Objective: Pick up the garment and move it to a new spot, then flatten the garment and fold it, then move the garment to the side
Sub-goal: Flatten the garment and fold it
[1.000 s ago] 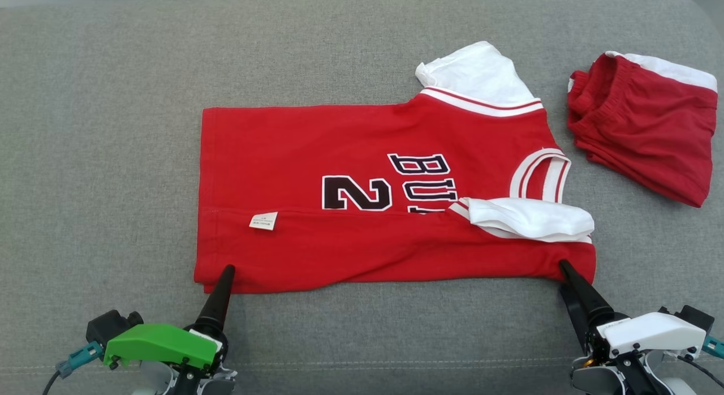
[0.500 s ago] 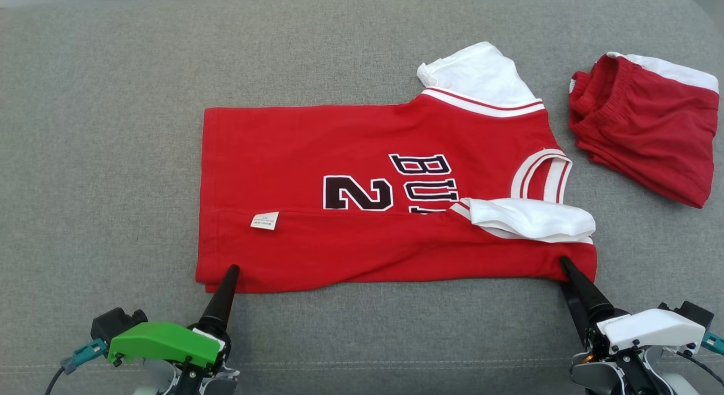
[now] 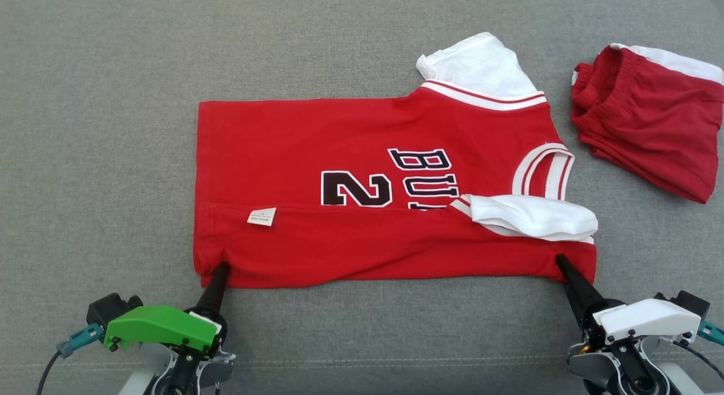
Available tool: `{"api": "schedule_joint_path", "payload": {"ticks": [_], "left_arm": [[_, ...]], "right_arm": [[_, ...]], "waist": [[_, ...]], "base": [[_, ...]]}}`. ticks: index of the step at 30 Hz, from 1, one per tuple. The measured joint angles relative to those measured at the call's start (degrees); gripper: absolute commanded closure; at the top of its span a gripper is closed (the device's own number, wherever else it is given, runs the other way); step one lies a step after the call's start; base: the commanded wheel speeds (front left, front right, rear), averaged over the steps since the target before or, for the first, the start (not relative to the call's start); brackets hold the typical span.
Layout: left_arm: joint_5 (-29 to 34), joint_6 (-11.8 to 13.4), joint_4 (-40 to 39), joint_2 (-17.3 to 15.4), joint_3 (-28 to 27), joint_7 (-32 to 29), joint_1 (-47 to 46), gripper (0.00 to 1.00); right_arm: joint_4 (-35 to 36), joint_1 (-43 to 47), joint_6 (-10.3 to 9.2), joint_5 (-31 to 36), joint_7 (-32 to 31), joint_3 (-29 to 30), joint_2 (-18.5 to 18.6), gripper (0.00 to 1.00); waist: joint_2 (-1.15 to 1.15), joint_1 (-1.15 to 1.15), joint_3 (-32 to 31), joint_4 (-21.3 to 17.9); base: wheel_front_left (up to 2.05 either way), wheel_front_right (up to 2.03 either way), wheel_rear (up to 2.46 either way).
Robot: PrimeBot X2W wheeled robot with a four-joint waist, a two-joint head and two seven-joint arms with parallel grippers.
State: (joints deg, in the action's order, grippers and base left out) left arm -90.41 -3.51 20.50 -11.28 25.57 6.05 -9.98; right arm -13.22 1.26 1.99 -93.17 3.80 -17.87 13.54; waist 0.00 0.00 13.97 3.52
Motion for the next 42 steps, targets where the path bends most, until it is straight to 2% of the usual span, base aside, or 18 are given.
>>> {"api": "schedule_joint_path", "payload": {"ticks": [2, 4, 8, 24, 27, 28, 42], "left_arm": [[-0.07, 0.0, 0.52, 0.0, 0.02, -0.48, 0.0, 1.0], [-0.16, -0.08, 0.75, 0.04, -0.03, -0.49, 0.01, 1.0], [-0.25, -0.22, 1.2, 0.05, -0.22, -0.54, 0.01, 1.0], [-2.01, -1.0, 2.59, -0.13, -2.36, -0.53, 0.02, 1.0], [-2.37, -0.44, 3.32, -0.16, -2.69, -1.1, 0.04, 0.06], [-2.37, -0.41, 3.53, -0.18, -2.57, -1.23, 0.07, 0.0], [-2.36, 0.59, 2.85, -0.54, -1.4, -2.98, 0.03, 0.0]], "right_arm": [[-0.24, -0.01, 0.01, 0.04, -0.07, -0.05, 0.01, 0.74], [-0.45, -0.01, 0.08, 0.04, -0.07, -0.08, 0.0, 0.79], [-0.85, -0.03, 0.46, 0.04, -0.14, -0.1, 0.0, 0.85], [-2.7, -0.6, 1.0, 0.51, -0.57, -0.11, 0.08, 0.87], [-3.14, -0.62, 1.02, 0.53, -0.57, -0.18, 0.08, 0.87], [-3.37, -0.64, 1.02, 0.55, -0.6, -0.31, 0.08, 0.87], [-4.21, -0.64, 1.52, 0.96, -0.81, -0.77, 0.01, 0.89]], "waist": [[0.0, 0.0, -0.02, -0.05], [0.0, 0.0, -0.05, -0.07], [0.0, 0.0, -0.1, -0.02], [0.0, 0.0, -0.93, 0.24], [0.0, 0.0, -1.29, 0.24], [0.0, 0.0, -1.47, 0.24], [0.0, 0.0, -2.47, -0.08]], "base": [[0.0, 0.0, 0.0], [0.0, 0.0, 0.0], [0.0, 0.0, 0.0], [0.0, 0.0, 0.0], [0.0, 0.0, 0.0], [0.0, 0.0, 0.0], [0.0, 0.0, 0.0]]}}
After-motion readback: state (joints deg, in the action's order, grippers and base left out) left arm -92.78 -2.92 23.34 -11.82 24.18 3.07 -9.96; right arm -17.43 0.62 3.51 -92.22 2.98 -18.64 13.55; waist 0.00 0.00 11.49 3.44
